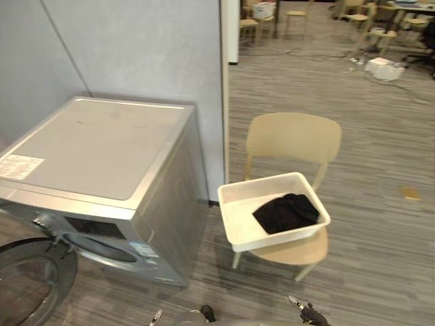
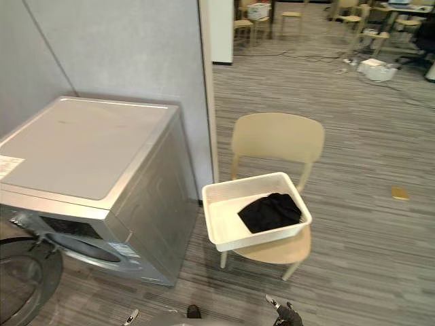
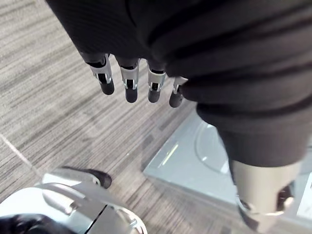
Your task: Pick up the laundry basket with both hands and put the clothes into the washing machine.
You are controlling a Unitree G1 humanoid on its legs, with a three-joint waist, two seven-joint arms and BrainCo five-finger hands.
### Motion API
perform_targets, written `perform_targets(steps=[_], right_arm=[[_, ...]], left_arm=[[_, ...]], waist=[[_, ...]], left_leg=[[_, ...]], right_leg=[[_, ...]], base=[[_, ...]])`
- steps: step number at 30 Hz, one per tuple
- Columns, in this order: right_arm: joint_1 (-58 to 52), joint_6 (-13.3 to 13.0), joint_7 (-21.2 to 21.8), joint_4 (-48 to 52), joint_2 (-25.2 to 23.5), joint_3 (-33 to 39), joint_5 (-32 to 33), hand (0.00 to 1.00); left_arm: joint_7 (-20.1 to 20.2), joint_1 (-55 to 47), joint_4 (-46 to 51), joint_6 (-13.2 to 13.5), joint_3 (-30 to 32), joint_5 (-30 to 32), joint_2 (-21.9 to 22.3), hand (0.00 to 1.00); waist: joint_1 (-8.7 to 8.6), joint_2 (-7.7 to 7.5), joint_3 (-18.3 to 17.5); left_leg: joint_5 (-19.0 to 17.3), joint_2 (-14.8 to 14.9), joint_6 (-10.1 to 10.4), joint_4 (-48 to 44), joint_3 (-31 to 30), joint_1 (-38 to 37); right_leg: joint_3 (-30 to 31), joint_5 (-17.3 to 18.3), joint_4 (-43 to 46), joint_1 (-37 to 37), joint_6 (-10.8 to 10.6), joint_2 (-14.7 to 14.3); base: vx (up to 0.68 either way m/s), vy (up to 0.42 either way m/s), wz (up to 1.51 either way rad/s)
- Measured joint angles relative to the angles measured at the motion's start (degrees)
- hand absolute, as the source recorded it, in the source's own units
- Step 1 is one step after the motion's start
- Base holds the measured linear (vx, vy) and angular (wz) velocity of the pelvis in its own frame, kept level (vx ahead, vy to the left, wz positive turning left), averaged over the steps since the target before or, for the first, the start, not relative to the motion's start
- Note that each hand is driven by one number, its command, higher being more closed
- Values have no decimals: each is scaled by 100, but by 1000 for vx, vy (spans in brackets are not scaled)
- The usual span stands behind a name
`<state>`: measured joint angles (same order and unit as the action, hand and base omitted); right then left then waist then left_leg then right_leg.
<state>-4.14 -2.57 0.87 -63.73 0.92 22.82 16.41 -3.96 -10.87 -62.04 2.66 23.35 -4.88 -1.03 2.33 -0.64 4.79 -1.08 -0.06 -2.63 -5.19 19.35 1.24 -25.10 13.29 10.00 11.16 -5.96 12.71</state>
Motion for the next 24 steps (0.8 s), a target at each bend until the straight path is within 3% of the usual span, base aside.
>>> perform_targets(steps=[2,3,4,5,6,8,11,13,14,15,16,18,21,24], right_arm=[[-83,-14,22,60,65,-150,-8,0],[-131,-64,47,185,71,-253,-44,0],[-224,-102,54,256,51,-342,-94,0],[-250,-104,58,264,48,-368,-125,0],[-285,-103,54,219,32,-353,-121,0],[-420,-101,50,155,25,-228,-82,0],[-522,-85,33,-50,16,236,-56,0],[-586,-73,35,-74,-98,509,-50,0],[-659,-51,41,-135,-239,696,-12,0],[-699,-32,47,-192,-281,732,18,0],[-718,-5,50,-262,-293,804,93,0],[-766,44,51,-282,-317,836,246,0],[-766,55,53,-223,-113,932,374,0],[-742,46,51,-3,47,922,382,0]], left_arm=[[-6,66,-133,8,-131,7,-43,0],[0,94,-153,11,-414,61,-157,0],[0,121,-151,11,-674,101,-313,0],[2,163,-150,7,-787,103,-387,0],[-2,321,-146,5,-1009,103,-509,0],[-9,593,-122,21,-1441,95,-685,0],[-7,918,7,62,-2003,89,-572,0],[12,988,79,142,-2165,89,-411,0],[19,1019,73,207,-2286,96,-409,0],[25,1007,54,221,-2300,102,-411,0],[25,986,44,231,-2282,103,-382,0],[47,973,-85,297,-2051,88,-356,0],[116,938,-331,249,-1332,-21,-189,0],[142,674,-336,200,-927,-45,-212,0]], waist=[[-41,27,3],[-117,2,3],[-168,-133,4],[-170,-142,15],[-182,-215,49],[-176,-343,85],[-296,-275,128],[-347,-291,120],[-360,-473,99],[-366,-562,80],[-362,-556,51],[-323,-540,-36],[-372,-226,-14],[-327,-179,-109]], left_leg=[[-17,-207,-25,349,-123,-281],[-12,-238,-17,406,-212,-436],[-25,-267,-22,424,-312,-578],[-42,-270,-45,417,-395,-628],[-51,-238,-98,392,-550,-741],[-21,-116,-60,328,-790,-804],[1,94,17,296,-1186,-798],[-13,243,209,281,-1323,-761],[-74,293,439,323,-1430,-682],[-113,289,524,394,-1444,-687],[-80,346,582,488,-1460,-716],[130,606,902,744,-1292,-783],[281,982,1059,857,-1227,-1015],[273,1143,1070,865,-1084,-1116]], right_leg=[[89,83,1113,-226,35,322],[305,-9,2212,-599,145,537],[593,-294,3149,-986,264,688],[748,-489,3523,-1154,280,721],[1013,-476,4103,-1383,186,756],[852,-156,4364,-1583,2,900],[623,-114,3559,-1645,45,1182],[1110,-314,2359,-1556,42,952],[1768,-1176,1257,-1443,-101,718],[1882,-1266,1134,-1411,-279,676],[1945,-1147,1023,-1340,-432,606],[1848,-655,360,-1141,-456,322],[1728,-648,359,-1021,-331,-104],[1750,-637,241,-895,-276,-277]], base=[[194,80,43],[179,65,55],[202,48,54],[319,-30,55],[283,-65,58],[260,-111,72],[152,-148,64],[69,-283,50],[0,-377,26],[-18,-425,25],[16,-376,9],[38,-412,-24],[54,-242,-13],[31,-119,-8]])
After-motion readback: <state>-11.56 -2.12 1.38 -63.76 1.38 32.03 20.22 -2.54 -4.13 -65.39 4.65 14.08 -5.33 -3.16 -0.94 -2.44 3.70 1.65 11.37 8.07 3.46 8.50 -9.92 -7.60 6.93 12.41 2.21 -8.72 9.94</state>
